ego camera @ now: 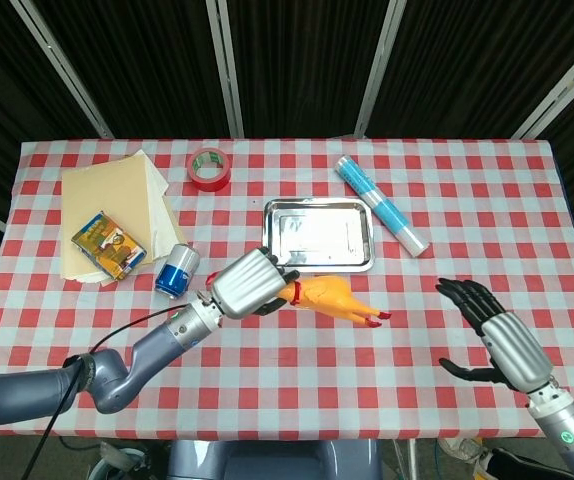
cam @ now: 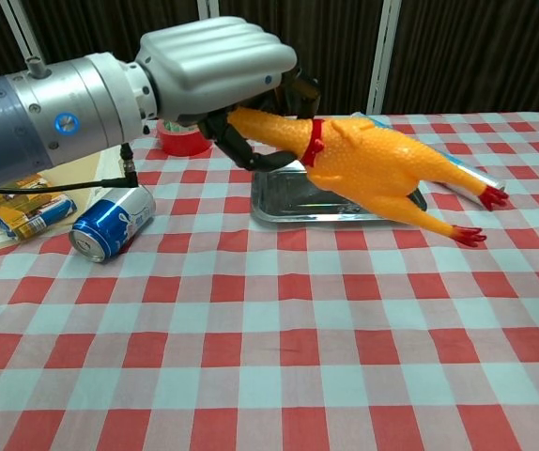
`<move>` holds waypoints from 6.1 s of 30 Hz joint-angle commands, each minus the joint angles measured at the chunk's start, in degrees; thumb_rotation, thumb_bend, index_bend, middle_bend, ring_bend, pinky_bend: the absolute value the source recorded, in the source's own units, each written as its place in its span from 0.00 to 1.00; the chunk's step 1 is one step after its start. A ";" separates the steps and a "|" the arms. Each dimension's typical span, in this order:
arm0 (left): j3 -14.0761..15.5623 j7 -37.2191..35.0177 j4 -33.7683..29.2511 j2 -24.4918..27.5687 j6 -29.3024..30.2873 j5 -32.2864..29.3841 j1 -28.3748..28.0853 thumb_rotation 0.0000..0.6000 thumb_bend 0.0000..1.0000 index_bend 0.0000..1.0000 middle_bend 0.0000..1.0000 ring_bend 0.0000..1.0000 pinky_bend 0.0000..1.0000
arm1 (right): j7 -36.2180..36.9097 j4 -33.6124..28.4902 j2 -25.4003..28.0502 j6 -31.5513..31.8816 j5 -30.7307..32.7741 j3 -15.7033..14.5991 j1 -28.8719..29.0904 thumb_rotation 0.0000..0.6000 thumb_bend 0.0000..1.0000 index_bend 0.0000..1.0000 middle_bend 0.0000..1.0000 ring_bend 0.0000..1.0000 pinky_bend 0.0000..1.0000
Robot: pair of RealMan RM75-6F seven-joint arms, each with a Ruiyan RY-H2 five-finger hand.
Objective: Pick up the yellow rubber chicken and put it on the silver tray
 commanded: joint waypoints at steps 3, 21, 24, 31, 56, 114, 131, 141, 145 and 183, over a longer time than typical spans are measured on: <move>-2.04 3.65 -2.51 -0.02 -2.97 -3.50 -2.38 1.00 0.82 0.70 0.76 0.65 0.67 | 10.14 -2.20 0.61 -7.01 -0.14 0.83 7.04 1.00 0.24 0.00 0.07 0.10 0.11; -4.17 14.54 -5.02 -3.05 -4.74 -12.67 -7.16 1.00 0.82 0.71 0.76 0.66 0.67 | 20.00 -1.10 -1.78 -21.81 8.29 2.96 18.43 1.00 0.24 0.00 0.07 0.10 0.11; -3.98 16.55 -5.37 -3.35 -4.36 -13.83 -7.63 1.00 0.82 0.71 0.76 0.66 0.67 | 20.60 -1.37 -1.91 -23.55 10.21 3.27 19.32 1.00 0.24 0.00 0.07 0.10 0.11; -3.97 20.06 -6.10 -4.64 -3.04 -16.33 -8.53 1.00 0.82 0.71 0.76 0.66 0.67 | 20.07 -1.89 -1.50 -27.10 13.77 3.84 20.91 1.00 0.24 0.00 0.07 0.10 0.11; -3.17 23.57 -7.39 -5.15 0.37 -20.61 -10.67 1.00 0.82 0.71 0.76 0.66 0.67 | 12.28 0.44 -5.94 -29.06 19.38 4.24 21.18 1.00 0.24 0.01 0.09 0.12 0.12; -1.34 22.14 -6.01 -5.42 2.60 -21.76 -12.29 1.00 0.81 0.71 0.76 0.66 0.67 | 14.96 4.58 -6.38 -32.93 17.05 3.95 22.07 1.00 0.29 0.11 0.30 0.25 0.29; -1.27 21.14 -5.26 -7.20 2.77 -22.26 -12.52 1.00 0.81 0.71 0.76 0.66 0.67 | 13.91 5.92 -8.16 -30.52 19.23 5.14 21.91 1.00 0.61 0.75 0.70 0.81 0.82; -2.11 19.46 -6.09 -7.20 2.69 -23.54 -12.42 1.00 0.81 0.71 0.76 0.66 0.67 | 12.81 6.76 -9.36 -28.45 20.60 5.98 21.14 1.00 1.00 0.97 0.87 0.98 0.95; -2.09 20.04 -5.82 -7.29 2.93 -23.48 -12.65 1.00 0.81 0.71 0.76 0.66 0.67 | 12.74 6.66 -9.19 -28.05 20.75 6.00 20.81 1.00 0.97 0.88 0.85 0.92 0.92; -2.34 19.04 -5.81 -7.74 2.93 -25.35 -12.74 1.00 0.80 0.71 0.76 0.66 0.67 | 16.79 8.64 -9.17 -27.28 18.00 4.53 21.41 1.00 0.54 0.69 0.66 0.75 0.72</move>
